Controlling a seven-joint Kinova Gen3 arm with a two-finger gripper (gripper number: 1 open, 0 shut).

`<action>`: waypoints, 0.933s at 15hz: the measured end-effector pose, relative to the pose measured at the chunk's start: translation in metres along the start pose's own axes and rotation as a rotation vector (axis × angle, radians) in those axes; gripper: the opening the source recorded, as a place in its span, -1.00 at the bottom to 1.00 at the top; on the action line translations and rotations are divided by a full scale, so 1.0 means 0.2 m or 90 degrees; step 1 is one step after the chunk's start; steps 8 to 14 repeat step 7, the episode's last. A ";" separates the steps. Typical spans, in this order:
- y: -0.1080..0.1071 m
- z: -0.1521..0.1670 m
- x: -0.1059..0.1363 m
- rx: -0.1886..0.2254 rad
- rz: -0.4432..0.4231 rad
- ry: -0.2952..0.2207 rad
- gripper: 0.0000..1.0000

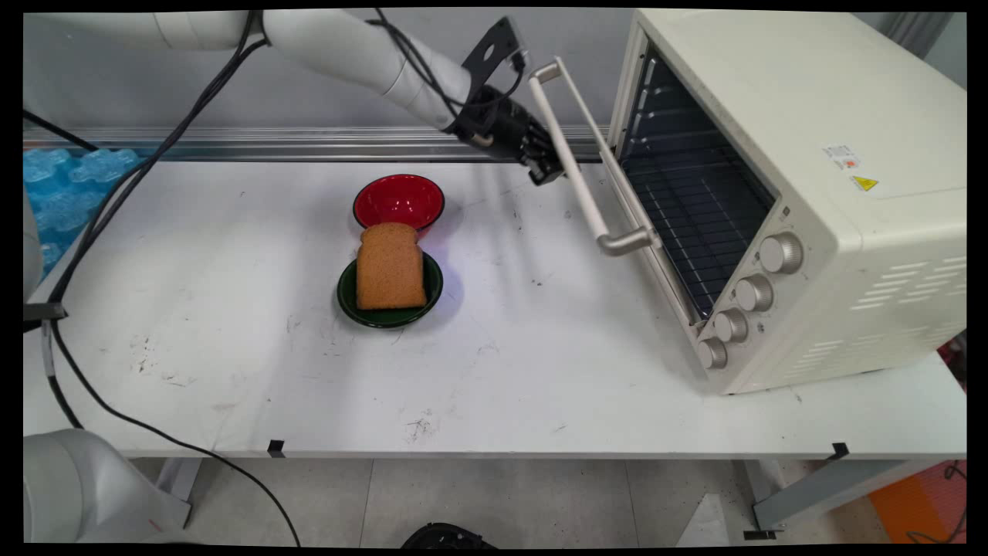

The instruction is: Close the oven

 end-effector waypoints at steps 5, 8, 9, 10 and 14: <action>-0.01 0.02 0.11 -0.001 0.004 0.025 -1.00; -0.02 0.03 0.16 0.000 0.006 0.036 -1.00; -0.02 0.03 0.16 0.000 0.006 0.036 -1.00; -0.02 0.03 0.16 0.000 0.006 0.036 -1.00; -0.02 0.03 0.16 0.000 0.006 0.036 -1.00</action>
